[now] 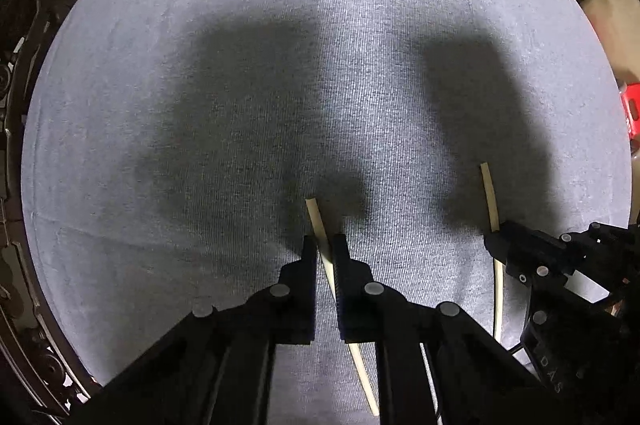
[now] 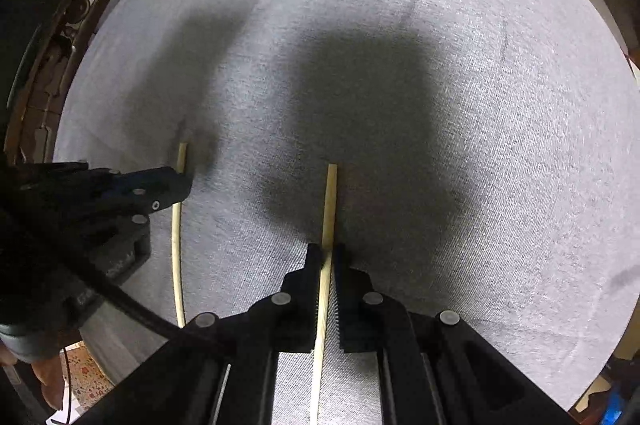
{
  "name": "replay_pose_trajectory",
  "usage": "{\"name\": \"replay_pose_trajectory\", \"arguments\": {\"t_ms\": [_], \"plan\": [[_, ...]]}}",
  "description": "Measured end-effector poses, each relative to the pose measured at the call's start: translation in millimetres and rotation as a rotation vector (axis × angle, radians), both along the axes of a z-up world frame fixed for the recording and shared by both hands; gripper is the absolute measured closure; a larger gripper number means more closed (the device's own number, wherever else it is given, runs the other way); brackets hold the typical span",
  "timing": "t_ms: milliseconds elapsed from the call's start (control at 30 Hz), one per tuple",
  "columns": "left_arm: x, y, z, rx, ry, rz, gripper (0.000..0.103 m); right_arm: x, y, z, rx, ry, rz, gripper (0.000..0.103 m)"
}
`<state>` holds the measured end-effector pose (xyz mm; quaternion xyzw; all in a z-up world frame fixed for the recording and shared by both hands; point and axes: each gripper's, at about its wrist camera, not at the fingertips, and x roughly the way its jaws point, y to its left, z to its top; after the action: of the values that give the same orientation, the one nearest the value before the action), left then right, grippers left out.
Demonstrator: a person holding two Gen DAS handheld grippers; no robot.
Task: Organize utensils
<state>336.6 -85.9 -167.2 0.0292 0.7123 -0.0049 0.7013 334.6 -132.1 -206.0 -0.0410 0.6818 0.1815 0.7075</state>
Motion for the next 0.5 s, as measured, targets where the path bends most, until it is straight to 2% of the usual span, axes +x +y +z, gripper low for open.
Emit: {"name": "replay_pose_trajectory", "arguments": {"t_ms": [200, 500], "plan": [[-8, 6, 6, -0.065, -0.034, 0.034, 0.098, -4, 0, 4, 0.049, -0.018, -0.030, 0.097], [-25, 43, 31, -0.093, -0.101, 0.075, 0.099, -13, -21, 16, 0.143, -0.068, -0.099, 0.097]]}}
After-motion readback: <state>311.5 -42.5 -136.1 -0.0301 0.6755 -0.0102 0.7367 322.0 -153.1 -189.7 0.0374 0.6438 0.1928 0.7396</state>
